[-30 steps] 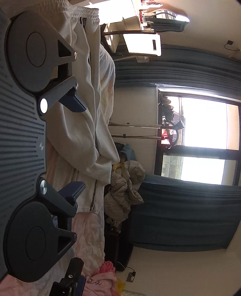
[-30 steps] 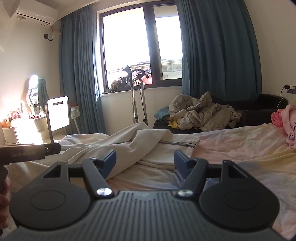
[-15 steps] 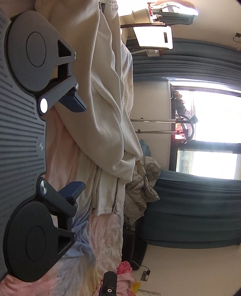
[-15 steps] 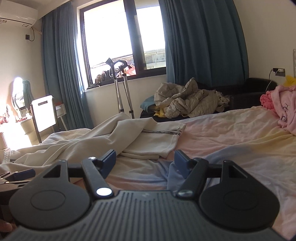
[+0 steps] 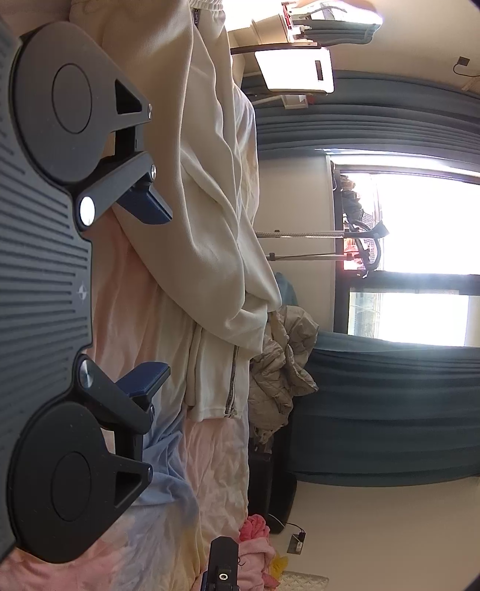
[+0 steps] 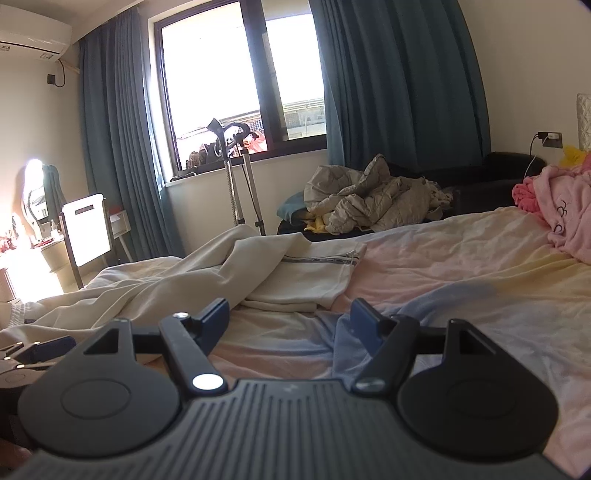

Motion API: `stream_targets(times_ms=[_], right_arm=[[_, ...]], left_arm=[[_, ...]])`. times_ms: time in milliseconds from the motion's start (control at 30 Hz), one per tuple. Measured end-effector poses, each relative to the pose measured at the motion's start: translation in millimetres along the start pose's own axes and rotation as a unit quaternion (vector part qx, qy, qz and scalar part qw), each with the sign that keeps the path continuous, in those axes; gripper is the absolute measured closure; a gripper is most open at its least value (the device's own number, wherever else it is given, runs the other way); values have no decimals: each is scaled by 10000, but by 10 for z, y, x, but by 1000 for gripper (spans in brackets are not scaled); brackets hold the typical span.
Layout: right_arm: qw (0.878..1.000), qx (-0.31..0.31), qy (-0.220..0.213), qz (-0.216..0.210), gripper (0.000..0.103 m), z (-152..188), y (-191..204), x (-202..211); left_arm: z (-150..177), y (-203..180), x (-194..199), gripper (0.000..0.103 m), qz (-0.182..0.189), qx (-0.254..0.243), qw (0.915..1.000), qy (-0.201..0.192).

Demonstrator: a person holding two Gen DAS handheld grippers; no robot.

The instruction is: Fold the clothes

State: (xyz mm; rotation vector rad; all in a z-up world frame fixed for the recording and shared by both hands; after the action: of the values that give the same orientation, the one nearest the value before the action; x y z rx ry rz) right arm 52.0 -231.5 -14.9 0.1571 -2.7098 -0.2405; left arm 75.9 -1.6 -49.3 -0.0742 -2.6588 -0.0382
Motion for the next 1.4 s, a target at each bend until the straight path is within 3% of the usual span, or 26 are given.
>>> stream_targets(times_ms=[300, 400, 633, 867, 967, 1133, 1200, 1300, 1367, 1400], right_arm=[[9994, -133, -56, 318, 28, -17, -127, 0], [9989, -327, -111, 301, 24, -43, -203, 2], [9978, -571, 92, 314, 22, -25, -323, -183], [9944, -924, 374, 359, 22, 38, -560, -473], [9915, -1153, 513, 324, 22, 80, -665, -604], [9882, -1320, 715, 317, 22, 147, -746, -793], [9867, -1380, 811, 297, 22, 172, -758, -843], [9853, -1445, 872, 263, 22, 189, -771, -871], [9855, -1426, 883, 271, 22, 201, -761, -873], [9856, -1414, 889, 276, 22, 207, -755, -874]], left_arm=[[-227, -250, -487, 20, 197, -730, 9967, 311], [-401, -399, -809, 20, 71, -1124, 9932, 289], [-758, -733, -1714, 22, -85, -1492, 9880, 398], [-771, -1093, -2655, 27, -725, -2301, 9686, 603], [-748, -1191, -3016, 27, -1059, -2629, 9566, 678], [-738, -1253, -3361, 27, -1375, -2906, 9440, 741], [-750, -1261, -3436, 29, -1406, -2930, 9427, 761], [-773, -1266, -3521, 47, -1408, -2961, 9409, 851], [-806, -1216, -3548, 93, -1446, -2859, 9421, 988], [-833, -1176, -3516, 95, -1411, -2770, 9450, 1017]])
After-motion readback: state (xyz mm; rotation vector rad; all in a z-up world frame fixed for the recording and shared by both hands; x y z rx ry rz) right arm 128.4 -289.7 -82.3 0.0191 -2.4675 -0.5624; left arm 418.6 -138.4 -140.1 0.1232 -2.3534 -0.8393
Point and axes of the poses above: each gripper's, at about its wrist camera, not at the fingertips, and x roughly against the way its jaws point, y to its left, z to its underside, the point moved 3 cm from there along -x, roughly the way its jaws point, and after that the axes turned 7 degrees about y, right-handed, at the moved point
